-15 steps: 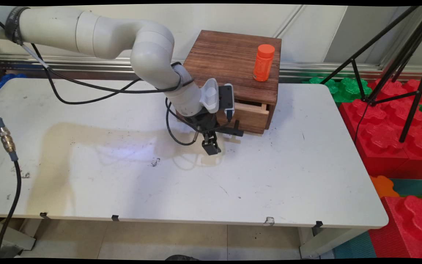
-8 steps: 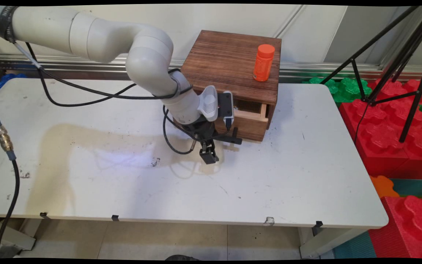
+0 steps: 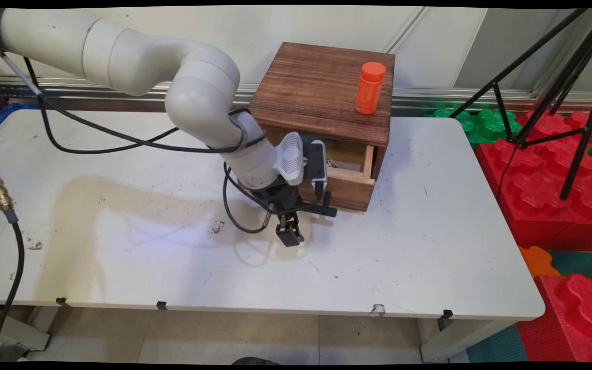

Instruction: Open the drawer

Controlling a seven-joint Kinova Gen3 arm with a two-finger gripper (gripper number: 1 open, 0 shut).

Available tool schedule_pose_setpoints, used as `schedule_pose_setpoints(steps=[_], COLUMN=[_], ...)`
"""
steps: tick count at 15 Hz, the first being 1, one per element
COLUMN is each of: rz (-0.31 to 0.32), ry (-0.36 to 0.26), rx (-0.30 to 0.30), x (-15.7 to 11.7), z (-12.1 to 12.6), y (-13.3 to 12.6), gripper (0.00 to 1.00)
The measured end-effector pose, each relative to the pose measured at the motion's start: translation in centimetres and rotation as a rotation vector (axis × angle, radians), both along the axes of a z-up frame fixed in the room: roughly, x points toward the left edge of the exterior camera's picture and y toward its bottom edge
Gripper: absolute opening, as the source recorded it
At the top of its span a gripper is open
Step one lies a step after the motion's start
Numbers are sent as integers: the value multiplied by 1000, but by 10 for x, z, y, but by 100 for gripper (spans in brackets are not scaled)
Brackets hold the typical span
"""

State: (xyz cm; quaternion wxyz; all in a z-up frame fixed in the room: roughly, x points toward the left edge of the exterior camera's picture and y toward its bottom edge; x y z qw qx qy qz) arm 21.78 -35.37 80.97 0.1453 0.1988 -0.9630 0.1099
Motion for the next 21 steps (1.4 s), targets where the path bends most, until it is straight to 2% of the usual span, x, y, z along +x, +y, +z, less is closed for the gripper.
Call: schedule_pose_setpoints(steps=[21], rz=[-11], ry=[19], rx=[77], x=[-23], z=[4], y=[74], gripper=[100])
